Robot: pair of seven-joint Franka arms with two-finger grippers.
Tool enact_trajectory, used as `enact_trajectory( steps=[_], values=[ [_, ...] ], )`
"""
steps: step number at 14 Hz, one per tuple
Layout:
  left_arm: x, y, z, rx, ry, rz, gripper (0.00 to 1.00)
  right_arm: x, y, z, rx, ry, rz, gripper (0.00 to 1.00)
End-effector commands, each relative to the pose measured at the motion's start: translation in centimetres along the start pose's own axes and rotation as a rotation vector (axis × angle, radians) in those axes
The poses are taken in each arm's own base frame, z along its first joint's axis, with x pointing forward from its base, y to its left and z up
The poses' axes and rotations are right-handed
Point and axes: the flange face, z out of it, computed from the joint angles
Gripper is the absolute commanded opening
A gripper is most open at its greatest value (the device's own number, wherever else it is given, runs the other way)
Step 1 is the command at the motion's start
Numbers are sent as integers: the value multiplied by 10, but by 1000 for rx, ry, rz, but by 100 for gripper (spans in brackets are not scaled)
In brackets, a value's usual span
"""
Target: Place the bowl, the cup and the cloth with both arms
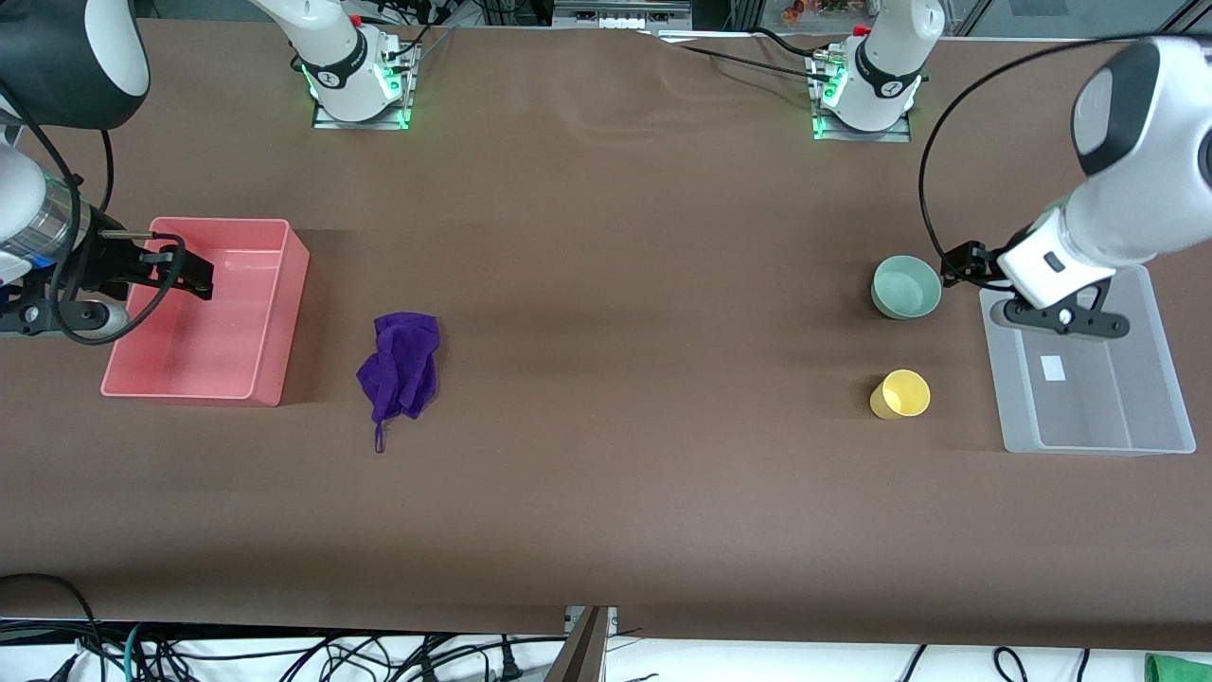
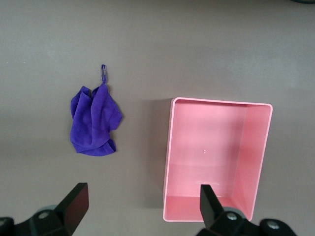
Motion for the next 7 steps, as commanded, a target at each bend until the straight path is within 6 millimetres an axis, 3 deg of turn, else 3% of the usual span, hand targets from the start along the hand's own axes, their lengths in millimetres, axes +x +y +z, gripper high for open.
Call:
enact_trajectory(
  steps=[1, 3, 5, 7],
  values=[
    [14, -40, 44, -45, -74, 90, 100, -5, -13, -4, -7, -14, -30, 100],
    [23, -49, 69, -57, -75, 170, 100, -5, -24, 21, 6, -53, -32, 100],
    [27, -55, 96, -54, -101, 256, 100, 8, -34, 58, 22, -72, -43, 100],
    [31, -58, 114, -50, -127, 363, 100, 24, -61, 101, 86, -96, -59, 100]
  ],
)
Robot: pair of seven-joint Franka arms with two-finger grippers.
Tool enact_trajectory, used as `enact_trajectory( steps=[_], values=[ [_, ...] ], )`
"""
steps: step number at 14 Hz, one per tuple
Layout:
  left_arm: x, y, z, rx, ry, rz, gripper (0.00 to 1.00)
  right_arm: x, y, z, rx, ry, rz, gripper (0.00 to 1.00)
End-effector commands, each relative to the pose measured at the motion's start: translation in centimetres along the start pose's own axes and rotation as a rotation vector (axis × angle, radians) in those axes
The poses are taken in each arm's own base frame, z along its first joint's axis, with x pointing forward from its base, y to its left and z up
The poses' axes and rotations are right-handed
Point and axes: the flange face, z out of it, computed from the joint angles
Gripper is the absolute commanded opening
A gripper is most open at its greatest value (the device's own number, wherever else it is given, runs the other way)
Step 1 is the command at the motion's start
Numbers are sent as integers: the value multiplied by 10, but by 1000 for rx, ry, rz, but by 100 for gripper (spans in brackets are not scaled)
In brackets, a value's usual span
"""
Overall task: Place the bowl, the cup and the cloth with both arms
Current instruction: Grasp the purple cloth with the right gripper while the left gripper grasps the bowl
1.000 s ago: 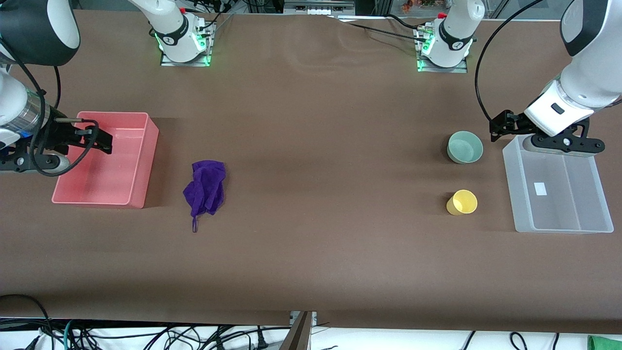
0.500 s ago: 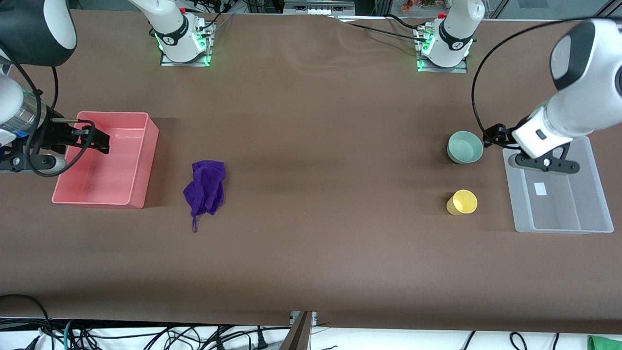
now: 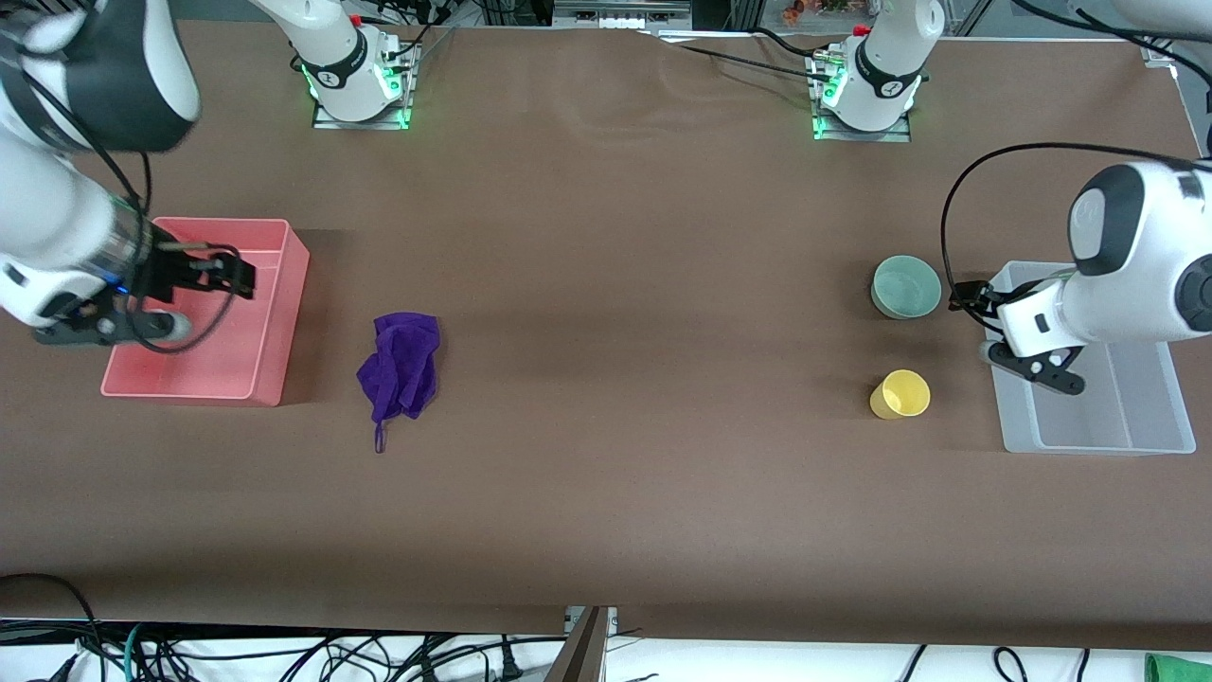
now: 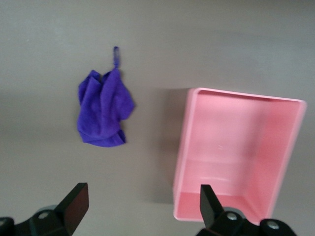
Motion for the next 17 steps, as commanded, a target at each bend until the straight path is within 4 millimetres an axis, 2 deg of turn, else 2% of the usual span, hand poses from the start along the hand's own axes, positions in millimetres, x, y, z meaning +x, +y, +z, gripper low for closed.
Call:
enact_trajectory(
  steps=[1, 4, 5, 7, 8, 10, 12, 13, 14, 15, 16, 17],
  values=[
    [2, -2, 23, 8, -36, 146, 100, 28, -28, 56, 68, -22, -14, 100],
    [-5, 2, 71, 37, 13, 239, 100, 57, -65, 127, 92, -19, -62, 100],
    [-9, -3, 87, 46, 36, 271, 100, 65, -76, 154, 99, -25, -82, 100],
    [-16, -2, 118, 64, 64, 388, 100, 75, -87, 199, 104, -37, -100, 100],
    [-20, 2, 131, 67, 68, 426, 100, 77, -98, 214, 104, -38, -115, 100],
    [-30, 12, 157, 71, 75, 453, 100, 74, -101, 240, 103, -55, -116, 100],
    [-36, 19, 175, 98, 111, 468, 100, 68, -99, 260, 103, -59, -113, 100],
    [-35, 21, 179, 114, 128, 490, 91, 64, -99, 275, 104, -55, -111, 100],
    [-33, 20, 182, 124, 122, 535, 62, 59, -99, 287, 104, -44, -109, 100],
    [-32, 20, 180, 133, 120, 580, 8, 55, -99, 296, 104, -36, -108, 100],
    [-31, 19, 179, 136, 122, 593, 0, 51, -99, 304, 104, -29, -109, 100],
    [-31, 18, 177, 138, 122, 599, 0, 49, -99, 310, 101, -13, -112, 97]
  ],
)
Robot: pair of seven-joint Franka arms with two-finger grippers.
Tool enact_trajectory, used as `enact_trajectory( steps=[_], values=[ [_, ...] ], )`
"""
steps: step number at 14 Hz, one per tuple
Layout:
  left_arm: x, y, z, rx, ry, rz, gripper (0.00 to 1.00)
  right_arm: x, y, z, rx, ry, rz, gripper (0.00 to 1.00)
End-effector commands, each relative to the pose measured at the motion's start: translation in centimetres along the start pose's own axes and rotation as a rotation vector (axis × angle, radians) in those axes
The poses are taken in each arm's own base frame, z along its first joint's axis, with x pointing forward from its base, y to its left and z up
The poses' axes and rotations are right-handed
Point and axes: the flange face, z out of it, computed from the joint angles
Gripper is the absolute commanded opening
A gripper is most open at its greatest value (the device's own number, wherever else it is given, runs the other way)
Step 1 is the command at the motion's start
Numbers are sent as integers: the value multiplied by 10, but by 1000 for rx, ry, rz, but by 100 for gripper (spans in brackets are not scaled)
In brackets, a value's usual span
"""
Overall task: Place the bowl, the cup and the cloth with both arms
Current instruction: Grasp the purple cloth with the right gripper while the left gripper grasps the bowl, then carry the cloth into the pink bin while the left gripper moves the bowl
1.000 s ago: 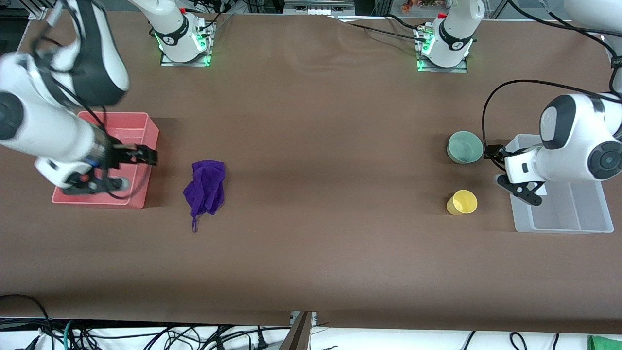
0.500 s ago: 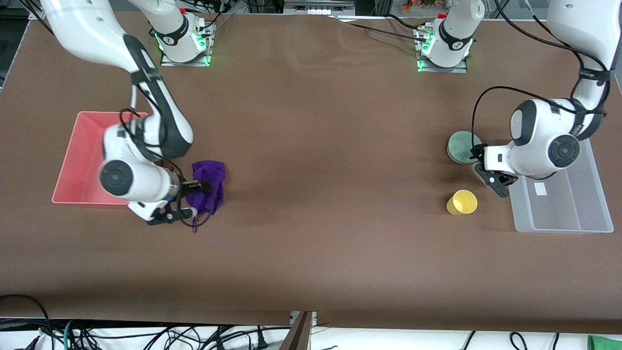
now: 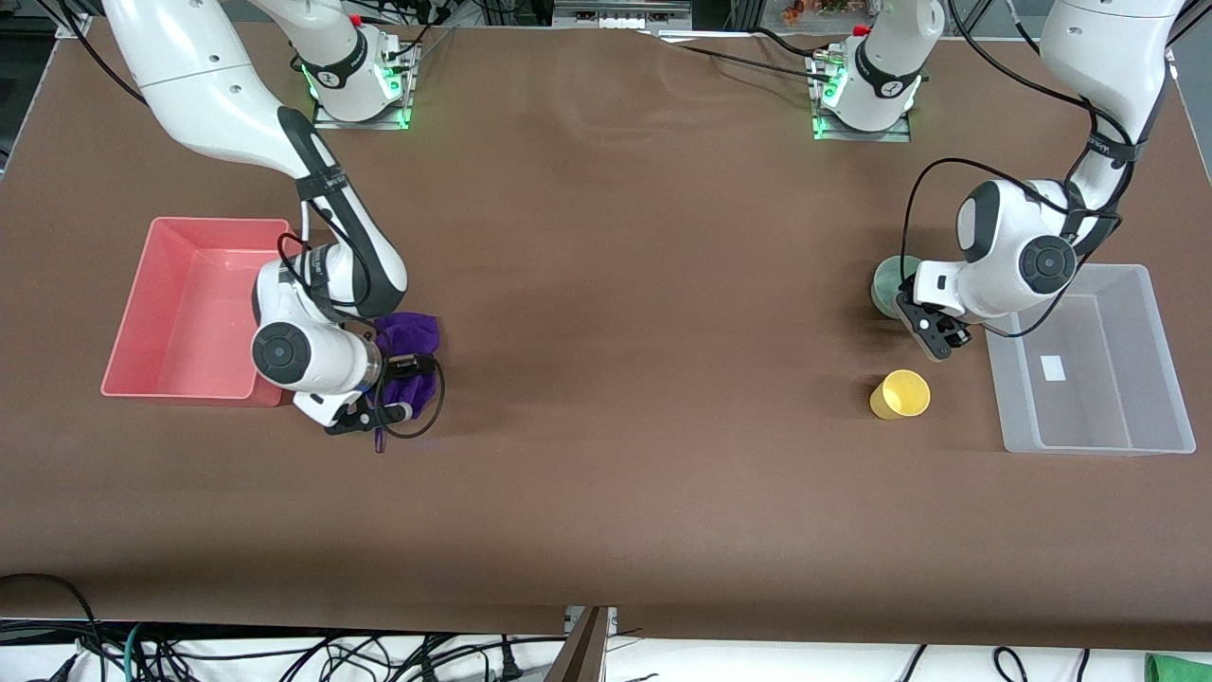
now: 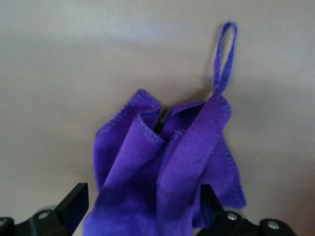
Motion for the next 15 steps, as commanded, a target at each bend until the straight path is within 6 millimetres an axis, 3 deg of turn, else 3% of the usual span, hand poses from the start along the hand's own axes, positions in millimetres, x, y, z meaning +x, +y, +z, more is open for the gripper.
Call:
enact_trajectory(
  steps=[1, 2, 3, 5, 7, 9, 11, 13, 15],
  values=[
    [-2, 1, -12, 26, -4, 60, 0, -10, 0, 10, 6, 33, -10, 57],
    [-2, 1, -12, 26, -4, 60, 0, -11, -5, 11, 6, 31, -15, 14],
    [-1, 0, -14, 27, -3, 61, 0, -11, -8, 11, 7, 25, -4, 0],
    [1, -7, -34, 33, -7, 56, 0, -11, -8, -4, 6, 34, -13, 0],
    [4, -22, -76, -9, -46, 47, 0, -16, 1, -44, 3, 13, -12, 0],
    [2, -46, -133, -49, -79, 53, 0, -25, 20, -101, 3, -24, 15, 0],
    [-17, -76, -175, -70, -85, 66, 0, -44, 40, -164, 1, -96, 44, 0],
    [-47, -106, -185, -59, -122, 119, 0, -76, 81, -212, 2, -193, 2, 0],
    [-88, -139, -173, -42, -144, 130, 0, -112, 163, -232, 28, -258, -70, 0]
  ],
)
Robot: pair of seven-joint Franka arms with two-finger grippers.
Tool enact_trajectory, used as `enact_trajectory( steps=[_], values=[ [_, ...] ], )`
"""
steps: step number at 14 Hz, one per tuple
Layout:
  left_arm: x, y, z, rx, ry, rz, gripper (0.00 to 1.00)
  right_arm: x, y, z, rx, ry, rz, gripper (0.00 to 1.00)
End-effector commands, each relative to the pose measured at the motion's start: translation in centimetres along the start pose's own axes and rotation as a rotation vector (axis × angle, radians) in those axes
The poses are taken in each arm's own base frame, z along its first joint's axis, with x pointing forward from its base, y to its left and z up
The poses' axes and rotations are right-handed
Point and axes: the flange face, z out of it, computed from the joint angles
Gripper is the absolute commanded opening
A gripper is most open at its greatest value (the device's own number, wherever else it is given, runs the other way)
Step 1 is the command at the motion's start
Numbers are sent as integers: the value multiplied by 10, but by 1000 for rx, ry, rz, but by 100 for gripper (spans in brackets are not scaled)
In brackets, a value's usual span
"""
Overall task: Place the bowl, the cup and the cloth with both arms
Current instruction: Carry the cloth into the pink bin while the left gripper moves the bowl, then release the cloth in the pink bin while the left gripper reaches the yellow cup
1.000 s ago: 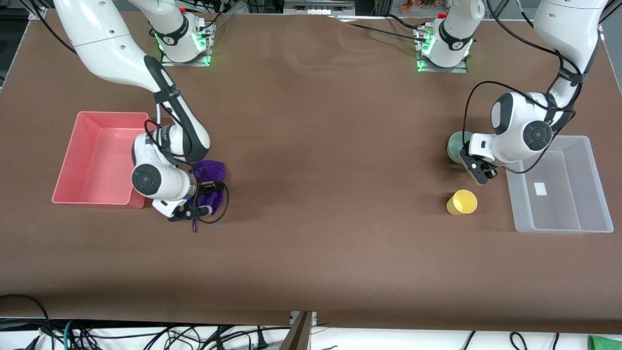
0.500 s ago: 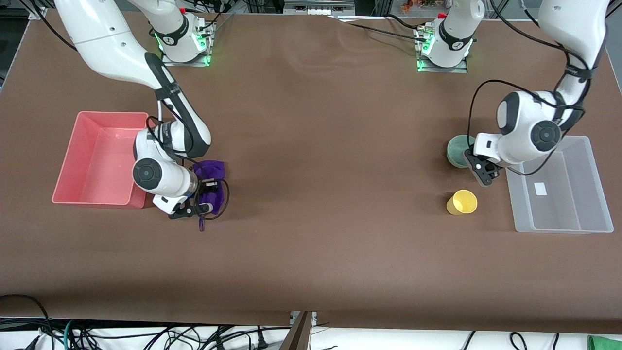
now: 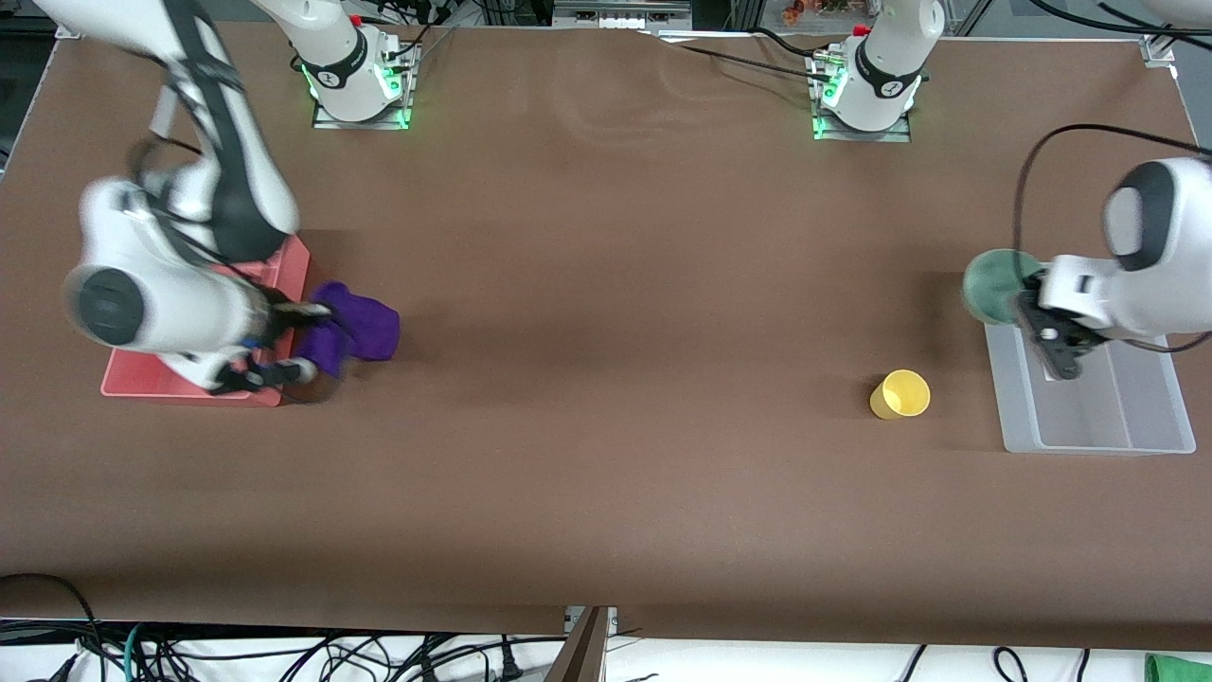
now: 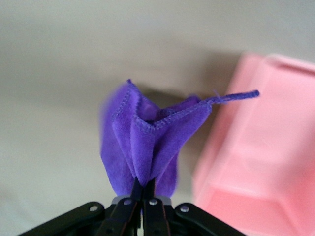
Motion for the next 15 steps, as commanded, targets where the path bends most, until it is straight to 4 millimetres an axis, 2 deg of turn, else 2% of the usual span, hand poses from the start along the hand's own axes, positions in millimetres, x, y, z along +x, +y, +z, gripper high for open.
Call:
enact_trajectory(
  steps=[1, 2, 4, 6, 7, 8, 9, 11, 12, 13, 14, 15],
  values=[
    [-41, -50, 35, -5, -21, 57, 0, -51, 104, -4, 51, -72, -77, 0],
    [-51, -64, 50, 20, -11, 74, 0, -67, 132, -5, 68, -82, -109, 0],
    [-71, -87, 95, 67, 22, 84, 0, -94, 176, -4, 54, -119, -146, 0],
    [-81, -101, 136, 86, 44, 75, 0, -109, 199, -7, 11, -145, -191, 0],
    [-86, -102, 144, 80, 49, 66, 15, -111, 205, -2, 14, -151, -183, 0],
    [-87, -102, 144, 80, 51, 63, 82, -112, 213, 7, 21, -158, -169, 0],
    [-91, -102, 134, 86, 55, 63, 100, -111, 218, 15, 19, -155, -155, 0],
    [-90, -94, 79, 119, 59, 41, 100, -92, 214, 37, 11, -136, -110, 0],
    [-81, -88, 50, 115, 72, 10, 100, -79, 206, 47, -1, -136, -25, 0],
    [-62, -82, 27, 94, 84, -24, 100, -67, 191, 54, -6, -117, 4, 0],
    [-44, -78, 8, 68, 92, -89, 100, -63, 189, 63, -13, -101, 14, 0],
    [-24, -73, -2, 46, 106, -190, 100, -59, 189, 66, -21, -77, 13, 0]
  ],
)
